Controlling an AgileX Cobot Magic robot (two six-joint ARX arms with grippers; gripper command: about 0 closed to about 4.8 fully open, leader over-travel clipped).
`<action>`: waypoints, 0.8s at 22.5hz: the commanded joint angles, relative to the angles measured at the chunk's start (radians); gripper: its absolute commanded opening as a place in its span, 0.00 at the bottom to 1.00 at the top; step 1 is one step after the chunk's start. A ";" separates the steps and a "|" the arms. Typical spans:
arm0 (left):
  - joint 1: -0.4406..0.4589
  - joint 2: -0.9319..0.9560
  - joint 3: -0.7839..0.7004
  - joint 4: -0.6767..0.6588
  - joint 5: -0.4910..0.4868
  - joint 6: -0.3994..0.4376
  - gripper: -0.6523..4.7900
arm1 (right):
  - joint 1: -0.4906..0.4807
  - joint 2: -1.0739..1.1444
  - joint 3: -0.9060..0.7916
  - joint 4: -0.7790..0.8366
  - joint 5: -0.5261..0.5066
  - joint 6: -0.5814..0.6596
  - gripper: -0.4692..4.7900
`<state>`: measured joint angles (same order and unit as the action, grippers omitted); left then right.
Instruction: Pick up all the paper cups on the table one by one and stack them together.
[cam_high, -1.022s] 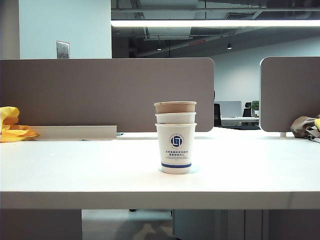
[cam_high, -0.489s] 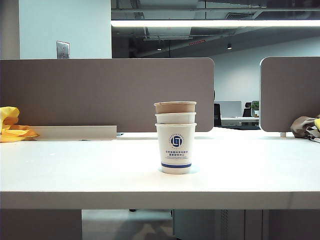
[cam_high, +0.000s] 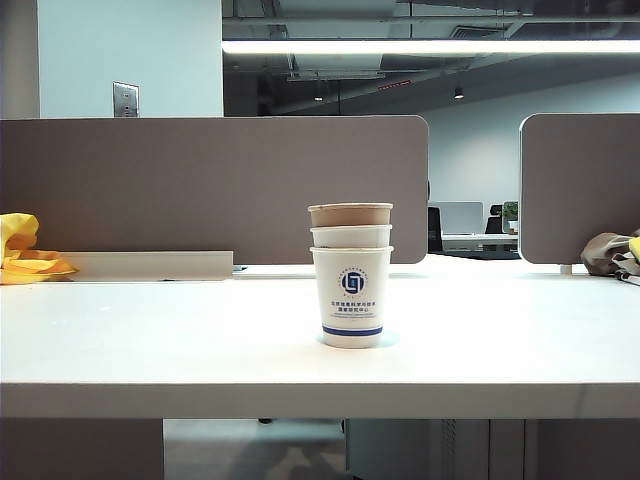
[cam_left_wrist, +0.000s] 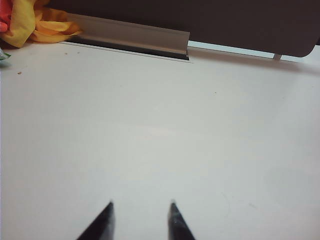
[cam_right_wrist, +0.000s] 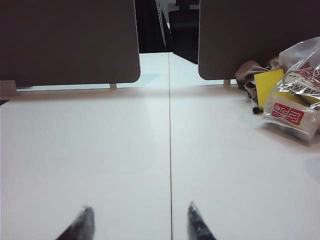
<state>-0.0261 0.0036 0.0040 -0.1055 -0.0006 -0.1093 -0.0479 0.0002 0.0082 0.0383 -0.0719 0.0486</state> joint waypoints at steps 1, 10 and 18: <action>0.002 0.002 0.003 0.009 0.005 -0.003 0.37 | 0.000 0.002 -0.007 0.014 0.002 0.003 0.54; 0.001 0.002 0.003 0.009 0.004 -0.003 0.37 | 0.000 0.002 -0.007 0.014 0.002 0.003 0.54; 0.001 0.002 0.003 0.018 0.050 0.063 0.37 | 0.000 0.002 -0.007 0.011 -0.011 0.003 0.54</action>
<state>-0.0265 0.0036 0.0040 -0.1078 0.0429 -0.0959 -0.0475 0.0002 0.0082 0.0383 -0.0719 0.0486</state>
